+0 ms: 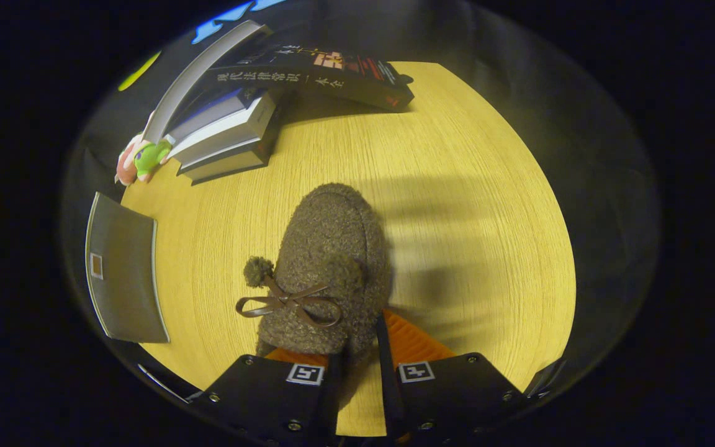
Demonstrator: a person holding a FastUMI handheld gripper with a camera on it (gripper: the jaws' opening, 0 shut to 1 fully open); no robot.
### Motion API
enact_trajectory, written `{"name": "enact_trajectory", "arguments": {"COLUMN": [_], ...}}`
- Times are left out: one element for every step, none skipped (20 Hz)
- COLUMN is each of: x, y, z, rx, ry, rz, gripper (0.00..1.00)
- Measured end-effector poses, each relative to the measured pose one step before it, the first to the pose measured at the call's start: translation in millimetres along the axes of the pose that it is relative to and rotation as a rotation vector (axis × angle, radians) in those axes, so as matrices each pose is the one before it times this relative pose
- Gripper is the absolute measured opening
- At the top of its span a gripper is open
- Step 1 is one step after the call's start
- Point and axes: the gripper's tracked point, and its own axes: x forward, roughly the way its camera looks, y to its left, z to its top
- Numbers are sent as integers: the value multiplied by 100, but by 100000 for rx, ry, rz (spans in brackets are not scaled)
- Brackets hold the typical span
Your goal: Open the storage box then place both shoes into the box .Put the left shoe in first, then the right shoe, with the right side of both shoes facing outward in a uniform manner.
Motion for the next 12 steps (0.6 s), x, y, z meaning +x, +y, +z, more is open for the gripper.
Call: {"name": "enact_trajectory", "arguments": {"x": [610, -669, -879, -1008, -1140, -1162, -1404, -1353, -1181, -1056, -936, -988], "y": [-432, 125, 984, 1215, 1053, 1286, 1635, 1877, 1926, 1729, 1819, 2061], "z": [153, -10, 2, 121, 430, 764, 964, 906, 1004, 1106, 1290, 1531], "rx": [-1746, -592, 2331, 3463, 1586, -589, -1311, -1444, -2327, -3139, -3178, -2658], "ry": [-836, 824, 824, 253, -554, -1835, -2021, -2078, -1580, -1959, -2710, -1890], "rz": [-4077, -329, 4634, 4691, 2604, 2404, 2550, 2842, 1860, 815, 1002, 1875], "gripper": [8, 0, 1, 0, 0, 1, 0, 0, 1, 0, 0, 0]}}
